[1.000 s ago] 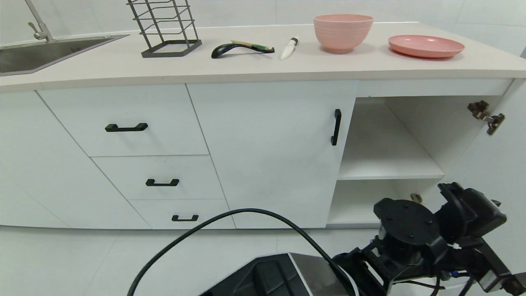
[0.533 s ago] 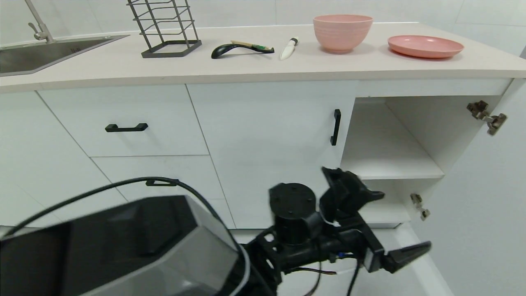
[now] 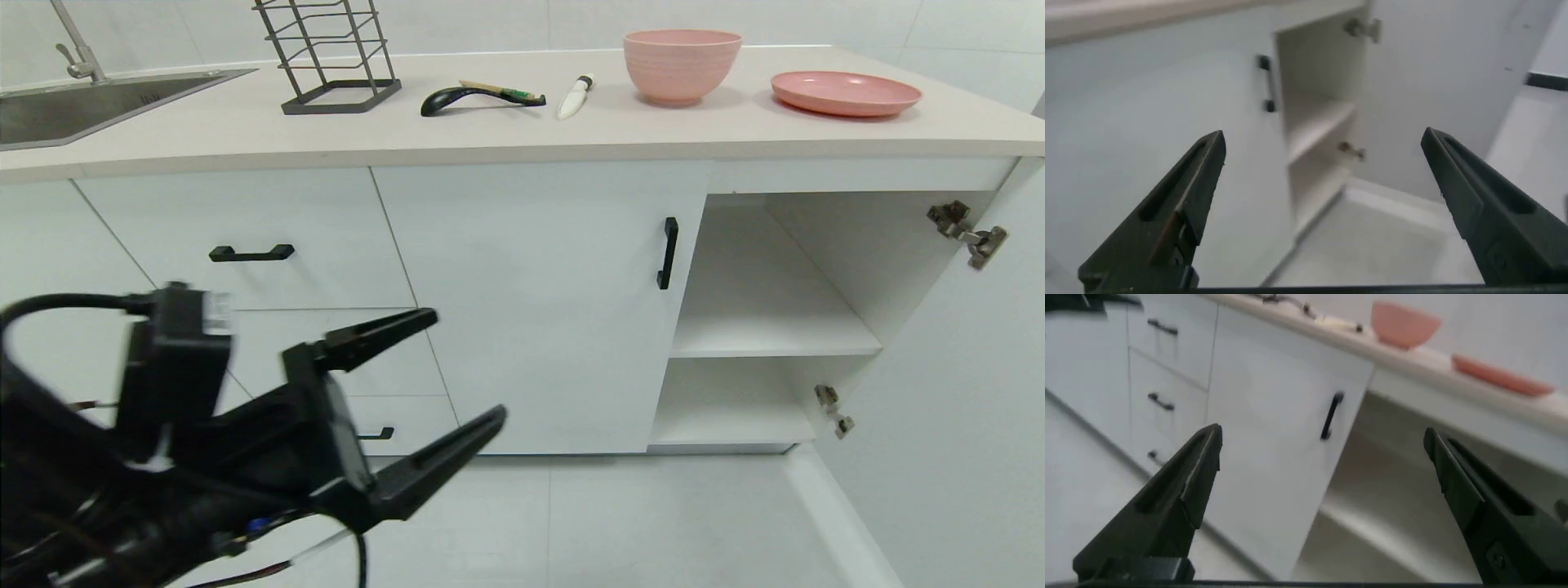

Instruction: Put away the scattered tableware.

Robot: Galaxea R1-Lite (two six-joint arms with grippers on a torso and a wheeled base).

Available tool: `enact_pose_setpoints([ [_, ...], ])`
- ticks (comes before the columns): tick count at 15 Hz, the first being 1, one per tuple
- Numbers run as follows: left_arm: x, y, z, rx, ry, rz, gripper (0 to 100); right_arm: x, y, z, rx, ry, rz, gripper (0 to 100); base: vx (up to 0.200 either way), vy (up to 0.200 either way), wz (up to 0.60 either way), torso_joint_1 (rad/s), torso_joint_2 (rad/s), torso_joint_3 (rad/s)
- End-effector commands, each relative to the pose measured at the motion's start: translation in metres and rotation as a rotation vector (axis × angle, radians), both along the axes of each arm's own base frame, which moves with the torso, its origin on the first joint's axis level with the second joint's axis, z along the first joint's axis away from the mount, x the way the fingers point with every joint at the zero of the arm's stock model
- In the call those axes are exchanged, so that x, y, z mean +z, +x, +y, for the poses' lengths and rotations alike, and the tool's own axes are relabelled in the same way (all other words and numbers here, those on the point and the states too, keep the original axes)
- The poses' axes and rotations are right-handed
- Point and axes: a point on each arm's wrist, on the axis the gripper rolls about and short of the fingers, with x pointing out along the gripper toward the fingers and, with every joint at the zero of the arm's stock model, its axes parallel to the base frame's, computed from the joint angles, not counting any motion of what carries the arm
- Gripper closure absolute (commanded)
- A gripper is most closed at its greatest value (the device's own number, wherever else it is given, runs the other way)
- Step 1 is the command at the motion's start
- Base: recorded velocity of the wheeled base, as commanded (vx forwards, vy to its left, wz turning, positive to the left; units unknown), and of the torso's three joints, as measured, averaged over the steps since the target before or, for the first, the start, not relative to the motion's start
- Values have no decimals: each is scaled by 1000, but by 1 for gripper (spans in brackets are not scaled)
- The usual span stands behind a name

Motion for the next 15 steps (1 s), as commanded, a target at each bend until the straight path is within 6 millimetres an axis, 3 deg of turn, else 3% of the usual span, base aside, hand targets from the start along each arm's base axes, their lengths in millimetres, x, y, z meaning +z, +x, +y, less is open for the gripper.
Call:
enact_pose_setpoints([
  [1, 14, -98, 84, 314, -84, -242, 0, -35, -43, 0, -2, 4, 31, 0, 0, 0, 0, 0, 0, 0],
  [3, 6, -140, 96, 398, -87, -269, 0, -63, -54, -1, -57, 27, 128, 0, 0, 0, 0, 0, 0, 0],
  [5, -22, -181, 101, 448, -64, -214, 0, -76, -54, -3, -152, 65, 220, 0, 0, 0, 0, 0, 0, 0],
  [7, -52, -206, 100, 528, -29, -83, 0, -88, -51, -6, -276, 107, 343, 0, 0, 0, 0, 0, 0, 0],
  [8, -74, -200, 99, 554, 18, 33, 0, -96, -50, -7, -348, 109, 431, 0, 0, 0, 0, 0, 0, 0],
  [10, -107, -188, 101, 634, 54, 138, 0, -95, -50, -9, -414, 130, 417, 0, 0, 0, 0, 0, 0, 0],
  [13, -112, -186, 109, 988, 31, 202, 0, -97, -49, -10, -474, 176, 439, 0, 0, 0, 0, 0, 0, 0],
  [15, -112, -186, 109, 994, 17, 214, 0, -97, -49, -10, -473, 206, 449, 0, 0, 0, 0, 0, 0, 0],
])
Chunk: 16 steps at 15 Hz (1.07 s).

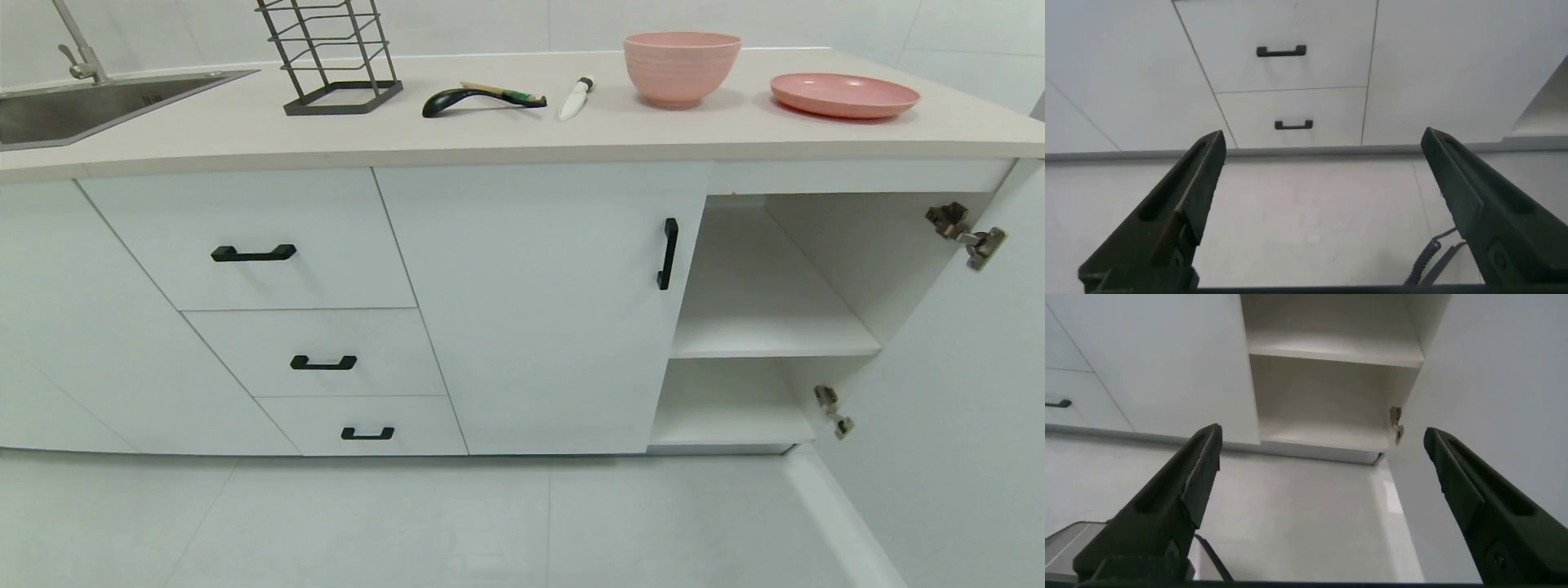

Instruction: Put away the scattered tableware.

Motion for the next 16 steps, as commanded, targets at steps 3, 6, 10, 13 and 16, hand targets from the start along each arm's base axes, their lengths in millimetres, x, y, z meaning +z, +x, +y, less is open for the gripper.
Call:
enact_pose_setpoints([
  [3, -3, -1, 0, -3, -8, -13, 0, -1, 0, 0, -8, 6, 3, 0, 0, 0, 0, 0, 0, 0],
  [6, -3, -1, 0, 1, -48, -14, 0, -1, 0, -1, -26, 29, 6, 0, 0, 0, 0, 0, 0, 0],
  [10, -2, -1, 0, 30, -104, -21, 0, -1, 0, -1, -29, 30, 6, 0, 0, 0, -300, 0, 4, 1],
  [13, -2, -1, 0, 30, -101, -21, 0, -1, 0, -1, -30, 33, 6, 0, 0, 0, -200, 2, -1, 2],
  [16, -2, -1, 0, 30, -102, -21, 0, -1, 0, -1, -36, 41, 6, 0, 0, 0, 0, 0, 0, 0],
])
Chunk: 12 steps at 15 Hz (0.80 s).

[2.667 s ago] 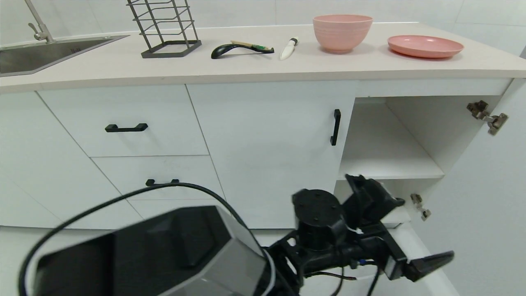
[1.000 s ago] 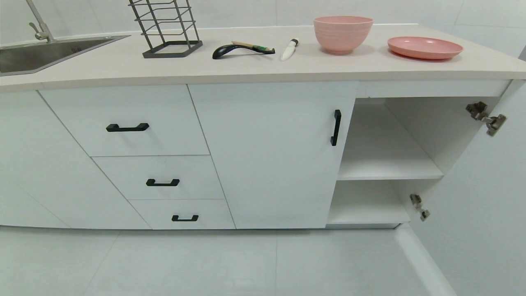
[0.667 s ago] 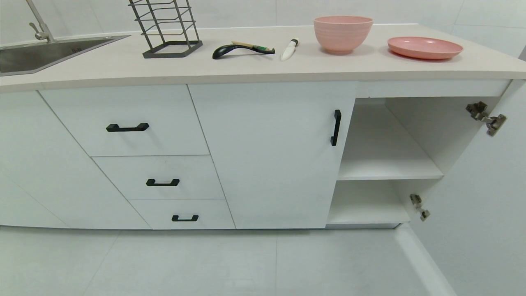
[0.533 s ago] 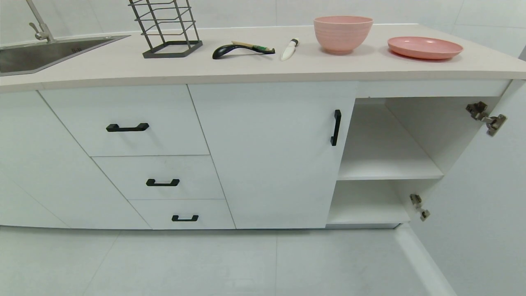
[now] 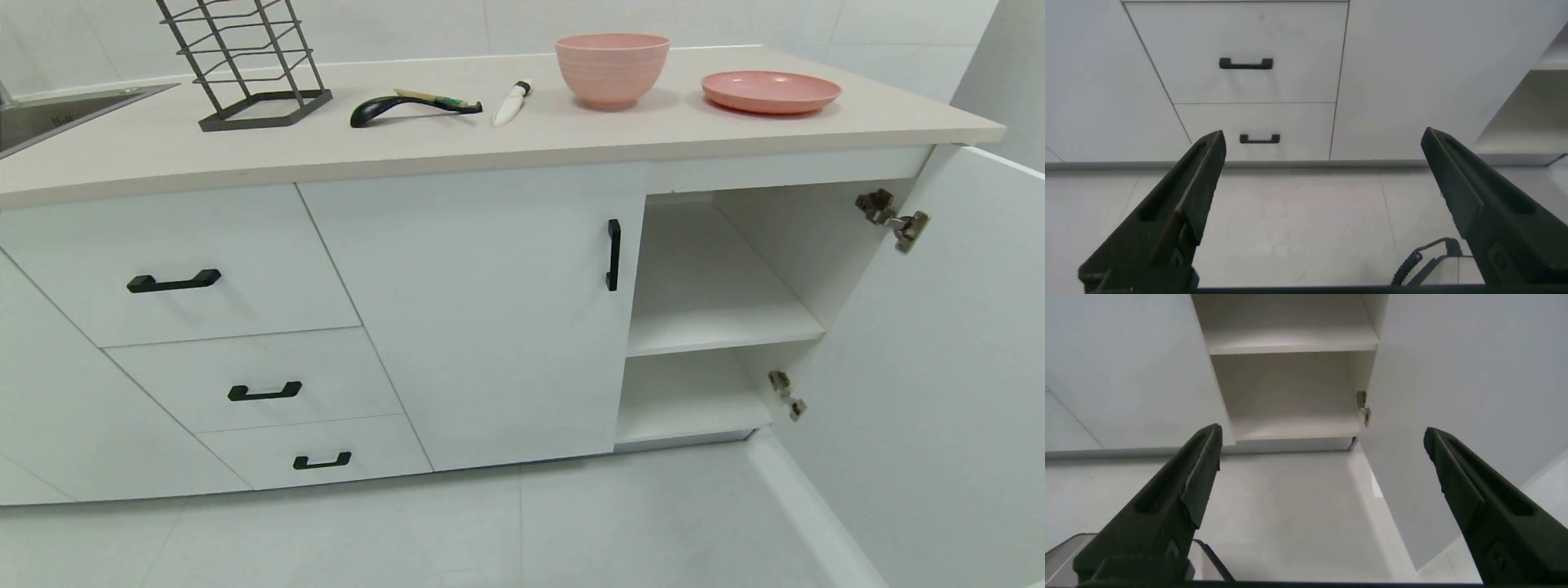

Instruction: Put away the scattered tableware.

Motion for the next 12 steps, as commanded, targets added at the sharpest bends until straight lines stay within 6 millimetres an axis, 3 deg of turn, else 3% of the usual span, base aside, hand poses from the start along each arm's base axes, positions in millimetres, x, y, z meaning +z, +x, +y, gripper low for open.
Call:
enact_pose_setpoints([
  [1, 0, 0, 0, 0, -1, 3, 0, 0, 0, 0, -4, 0, 0, 0, 0, 0, 0, 0, 0, 0],
  [9, 0, 0, 0, 0, -1, 3, 0, 0, 0, 0, -4, 0, 0, 0, 200, -200, 0, 1, 1, 4],
  [12, 0, 0, 0, 0, -3, 3, 0, 0, 0, 0, -6, -1, 0, 0, 0, 0, 0, 0, 0, 0],
])
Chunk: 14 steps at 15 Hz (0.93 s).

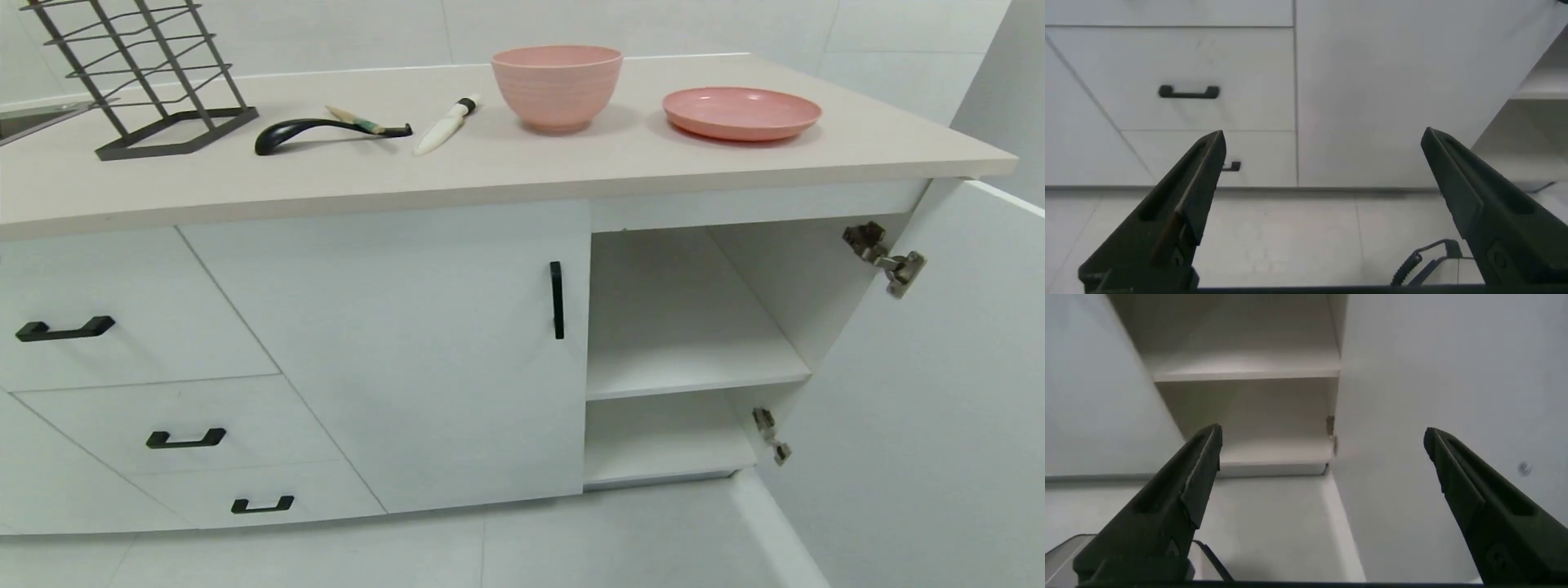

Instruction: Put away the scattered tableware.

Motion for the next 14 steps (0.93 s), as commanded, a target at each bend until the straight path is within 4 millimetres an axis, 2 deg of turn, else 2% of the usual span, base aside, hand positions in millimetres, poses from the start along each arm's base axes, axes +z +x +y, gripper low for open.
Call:
enact_pose_setpoints([
  [1, 0, 0, 0, 1, -1, 4, 0, 0, 0, 0, -1, 0, -1, 0, 0, 0, 0, 0, 0, 0],
  [8, 0, 0, 0, 1, -2, 4, 0, 0, 0, 0, -1, -1, -1, 0, 0, 0, 0, 9, -14, -3],
  [11, 0, 0, 0, 1, -2, 4, 0, 0, 0, 0, 1, -1, -1, 0, 0, 0, 0, 193, -110, -48],
  [14, 0, 0, 0, 2, -2, 4, 0, 0, 0, 0, 1, -1, -1, 0, 0, 0, 0, 253, -253, -206],
])
